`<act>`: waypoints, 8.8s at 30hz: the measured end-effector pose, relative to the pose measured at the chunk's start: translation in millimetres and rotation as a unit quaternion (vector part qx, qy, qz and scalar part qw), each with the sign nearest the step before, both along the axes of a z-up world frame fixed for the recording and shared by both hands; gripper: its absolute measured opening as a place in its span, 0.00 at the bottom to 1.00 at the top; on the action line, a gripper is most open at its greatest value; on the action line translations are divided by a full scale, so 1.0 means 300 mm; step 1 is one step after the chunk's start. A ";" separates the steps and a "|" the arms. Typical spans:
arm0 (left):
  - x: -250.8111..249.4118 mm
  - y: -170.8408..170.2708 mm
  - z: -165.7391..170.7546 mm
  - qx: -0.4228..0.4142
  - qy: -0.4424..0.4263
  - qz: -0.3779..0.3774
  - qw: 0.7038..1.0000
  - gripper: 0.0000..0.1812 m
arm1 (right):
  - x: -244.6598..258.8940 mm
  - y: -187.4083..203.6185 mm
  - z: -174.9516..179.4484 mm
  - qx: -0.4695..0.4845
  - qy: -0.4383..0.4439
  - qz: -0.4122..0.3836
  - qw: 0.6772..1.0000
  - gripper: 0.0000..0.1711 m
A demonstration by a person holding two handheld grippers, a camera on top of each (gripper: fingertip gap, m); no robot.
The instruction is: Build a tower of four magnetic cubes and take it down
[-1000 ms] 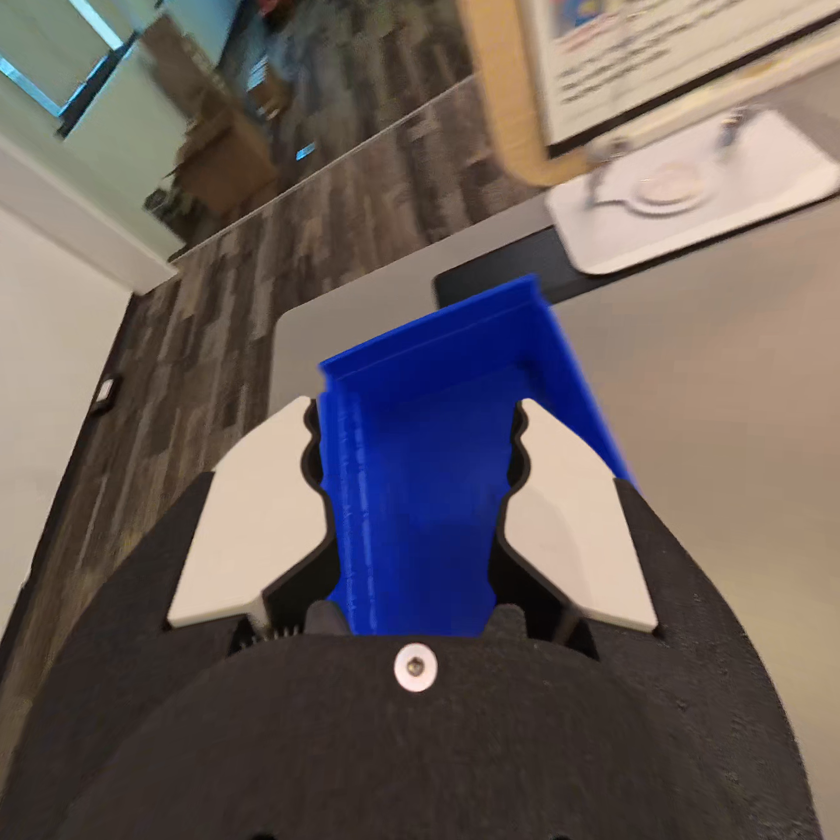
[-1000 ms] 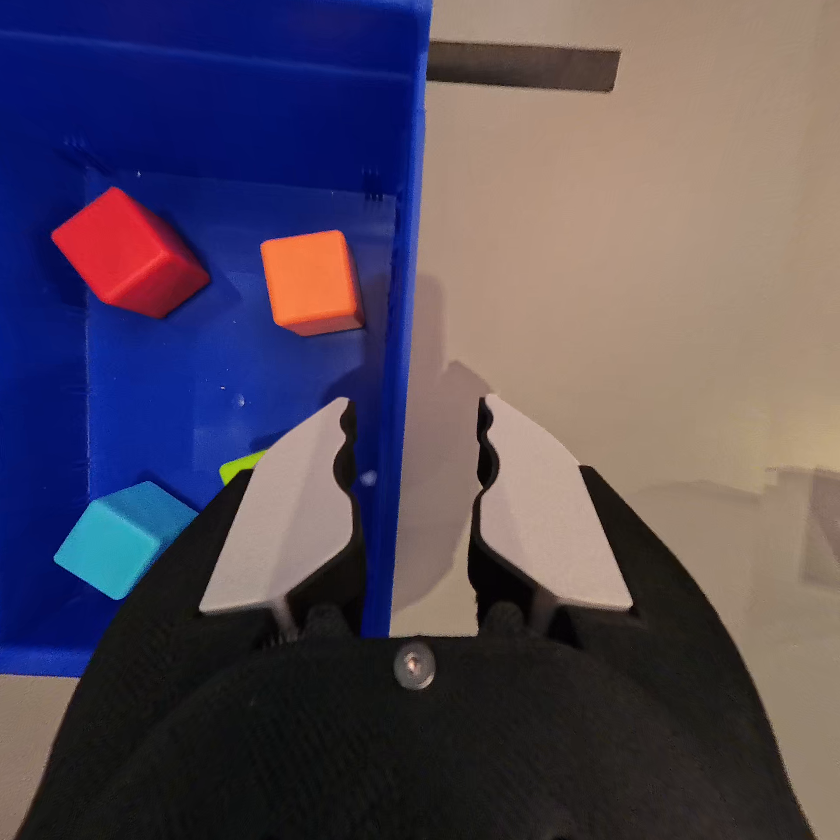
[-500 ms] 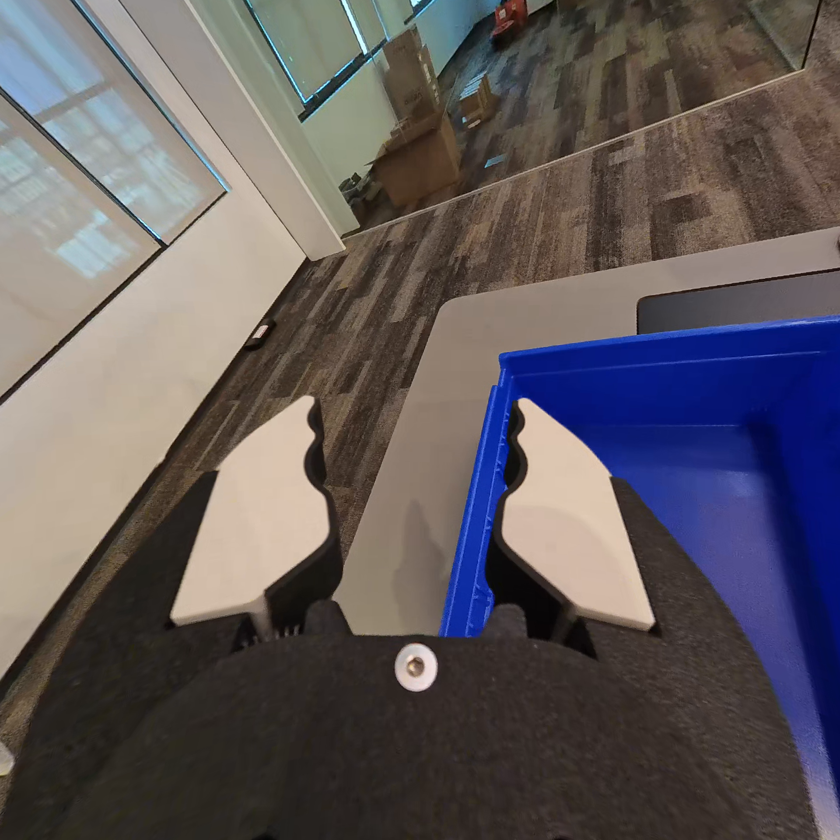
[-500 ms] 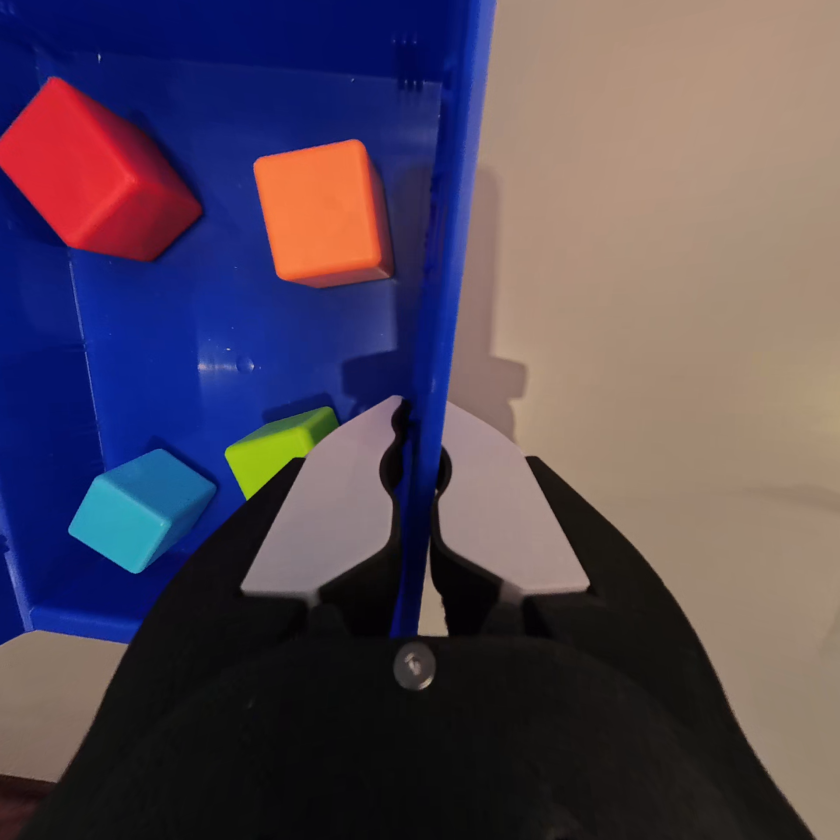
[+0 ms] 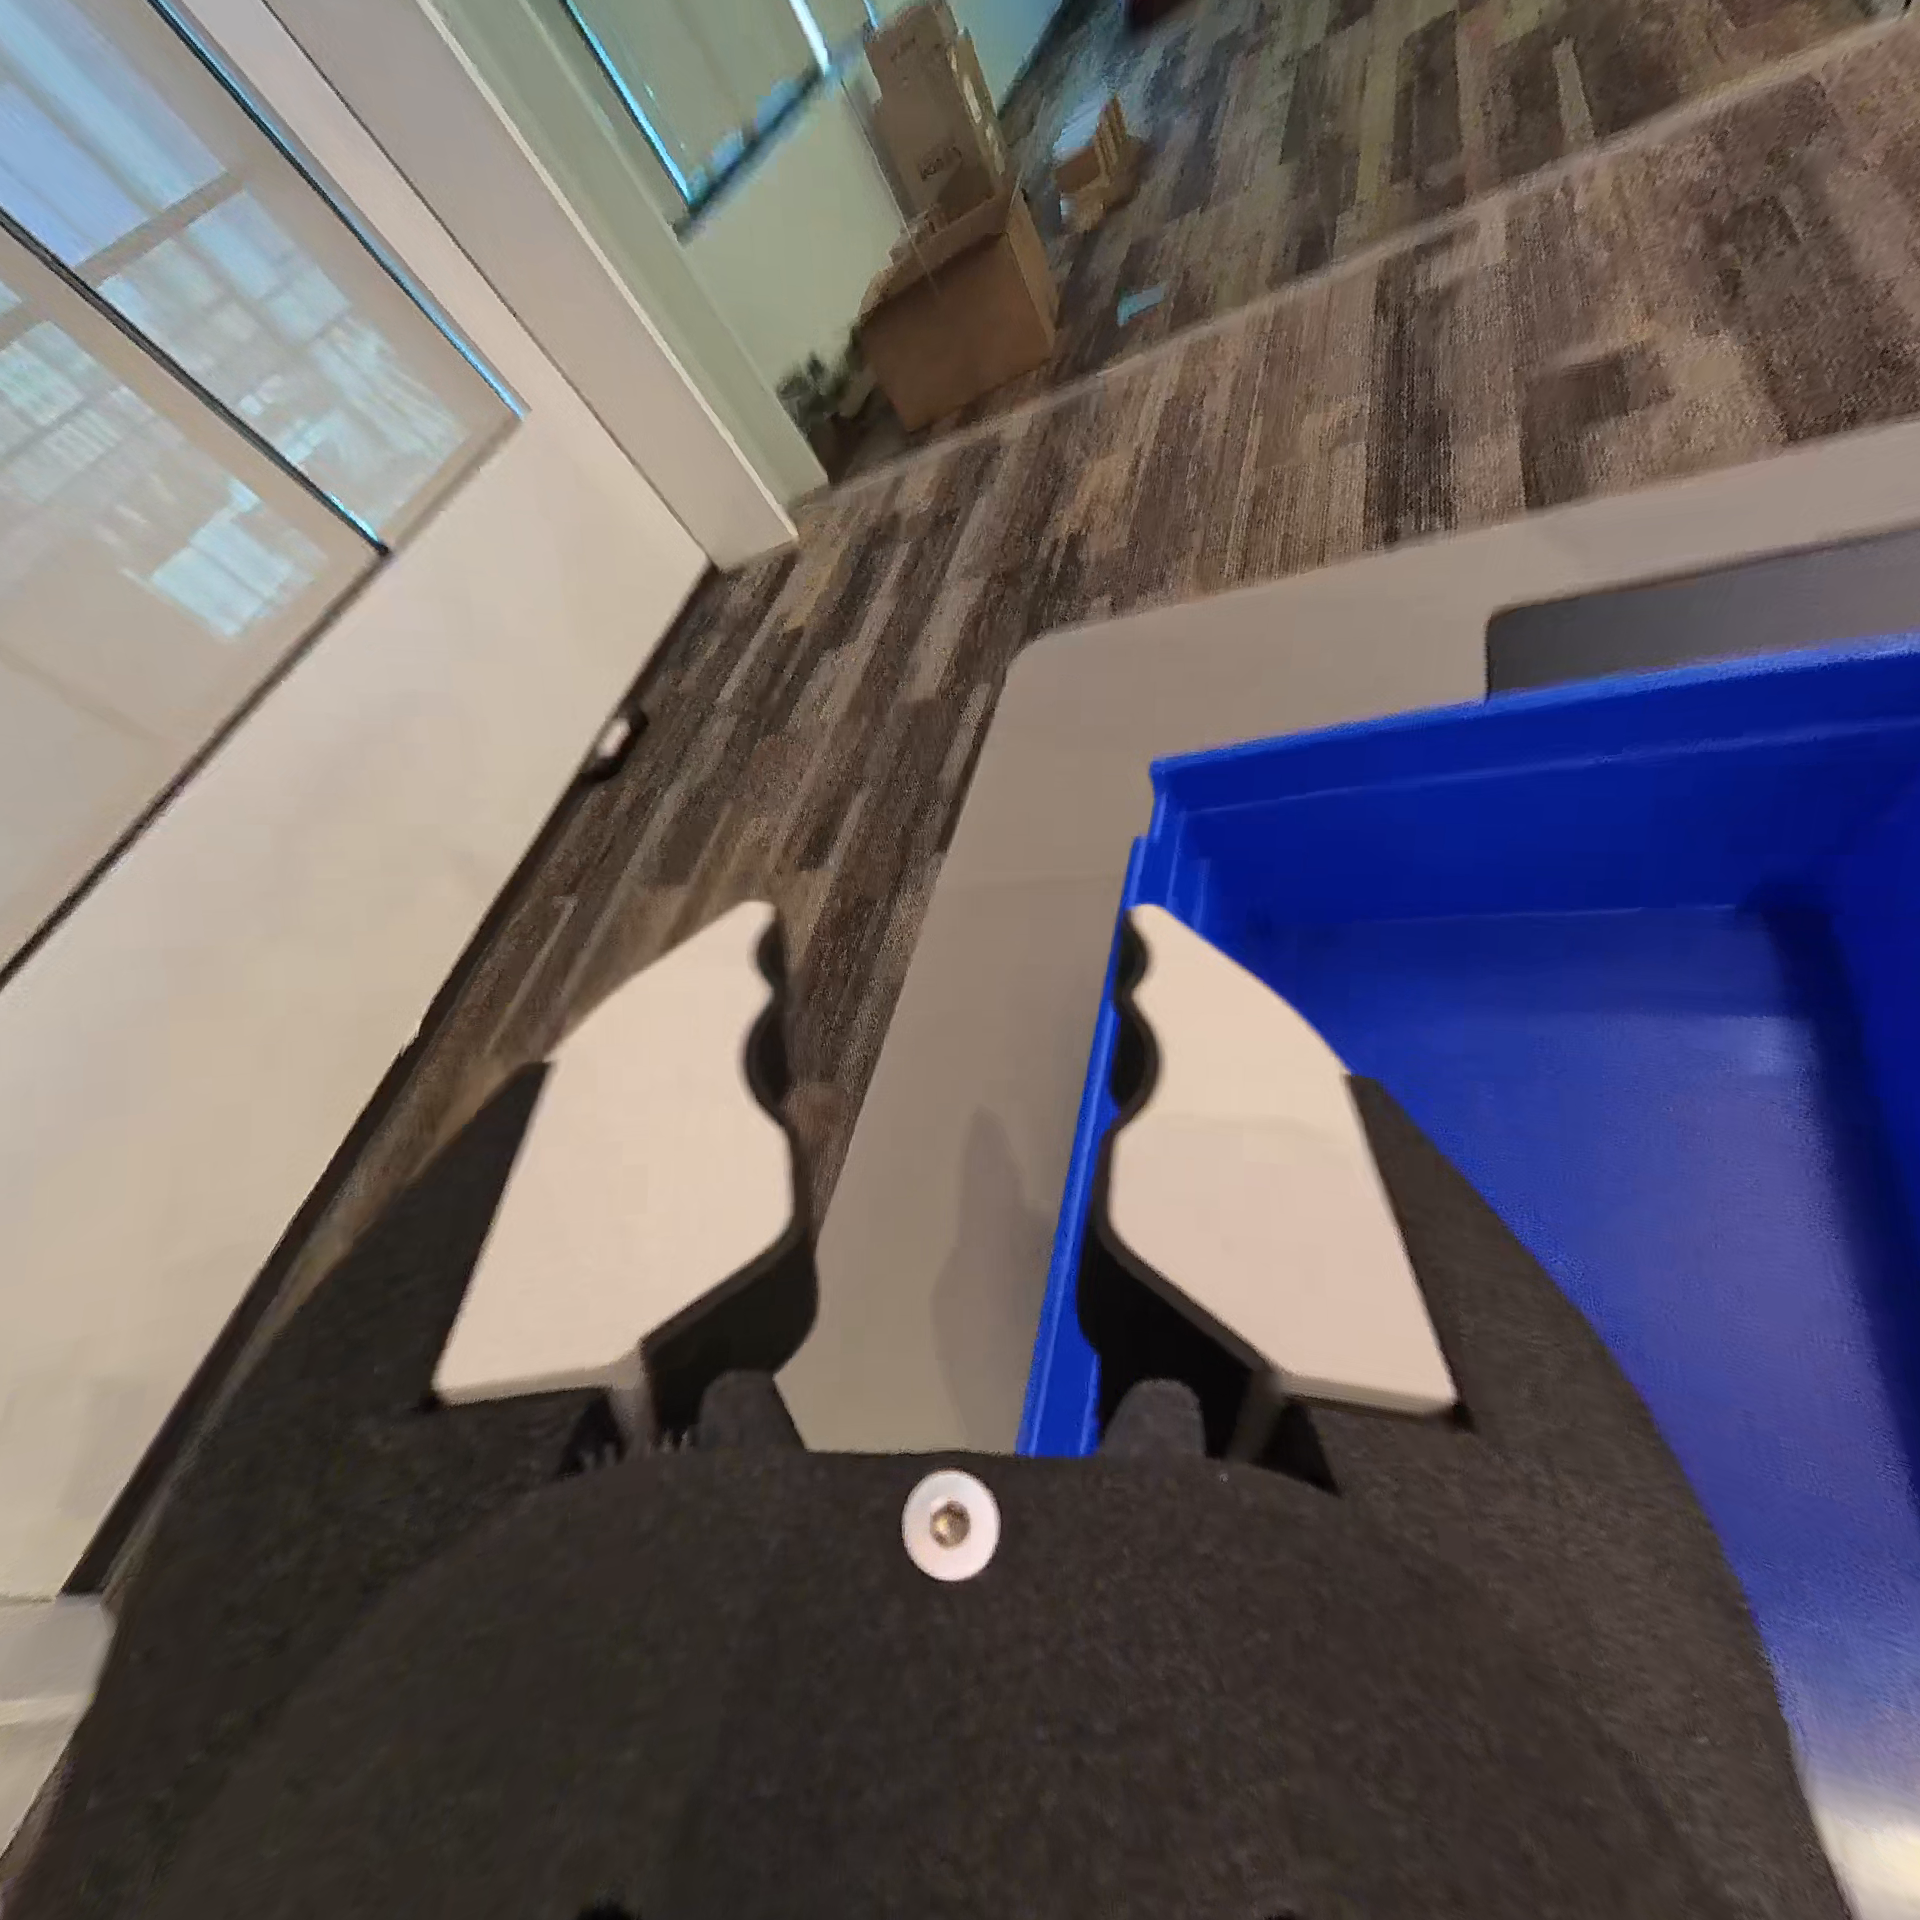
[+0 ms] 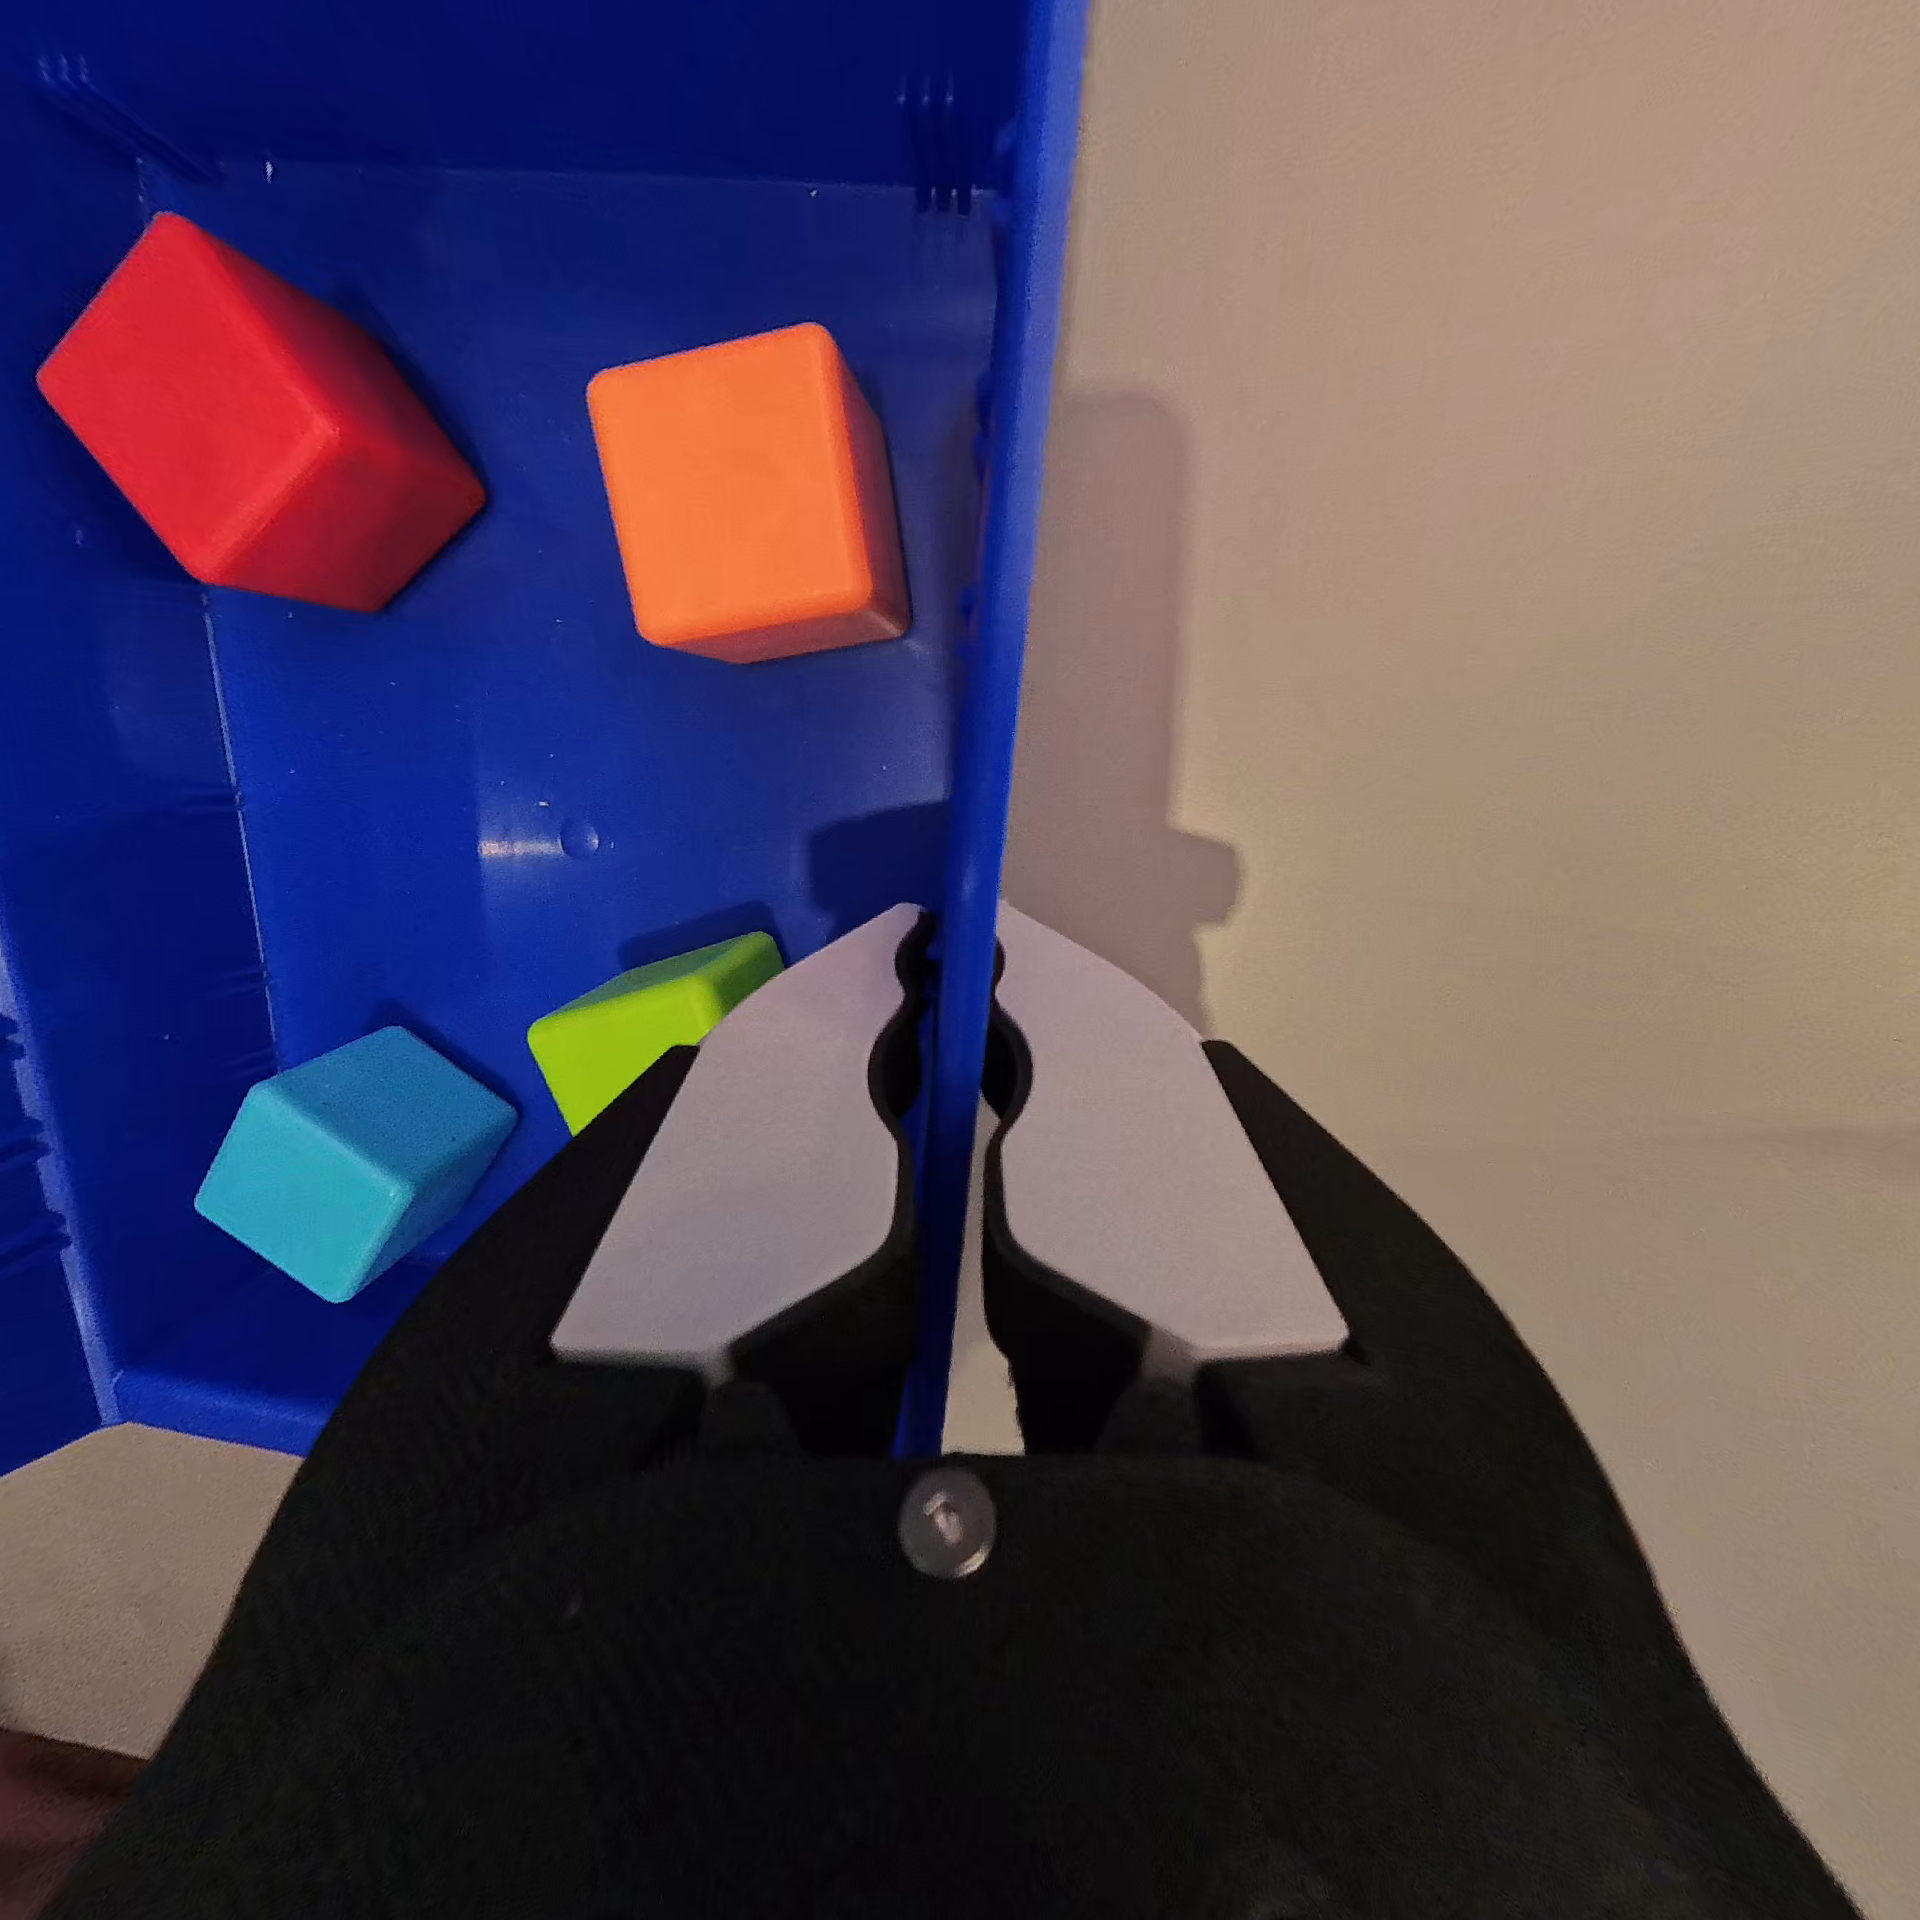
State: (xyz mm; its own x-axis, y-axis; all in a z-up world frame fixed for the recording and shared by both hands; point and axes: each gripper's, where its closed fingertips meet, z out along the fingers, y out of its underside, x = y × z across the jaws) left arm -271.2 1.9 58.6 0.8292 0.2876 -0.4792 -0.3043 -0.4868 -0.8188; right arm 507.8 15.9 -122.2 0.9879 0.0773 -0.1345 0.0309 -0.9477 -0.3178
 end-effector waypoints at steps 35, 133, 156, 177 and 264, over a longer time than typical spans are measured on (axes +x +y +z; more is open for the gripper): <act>0.315 -0.145 -0.591 -0.460 -0.235 -0.153 0.843 0.09 | -0.373 -0.005 -0.009 -0.061 0.028 0.047 0.997 0.08; -0.239 -0.253 -0.283 -0.183 -0.424 -0.084 0.883 0.39 | -2.222 0.083 0.036 -0.126 -0.016 0.395 0.910 0.15; -0.160 -0.260 -0.482 -0.366 -0.376 -0.019 0.851 0.19 | -1.524 -0.078 0.404 0.120 -0.010 0.408 0.905 0.25; -0.217 -0.138 -0.551 -0.401 -0.216 -0.074 0.887 0.12 | -1.143 -0.113 0.209 0.058 -0.018 0.333 0.941 0.25; 0.512 -0.205 0.251 0.064 -0.299 -0.500 0.810 0.42 | -0.008 -0.024 -0.033 -0.109 0.026 -0.050 0.992 0.12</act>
State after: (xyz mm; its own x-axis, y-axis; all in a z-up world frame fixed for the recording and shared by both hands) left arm -117.5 -59.4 134.0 0.7514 -0.6555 0.0755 -0.0233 -0.1407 -0.9898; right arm 505.3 8.6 -132.1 0.9805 -0.0574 -0.1881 -0.0779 -0.9916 -0.1034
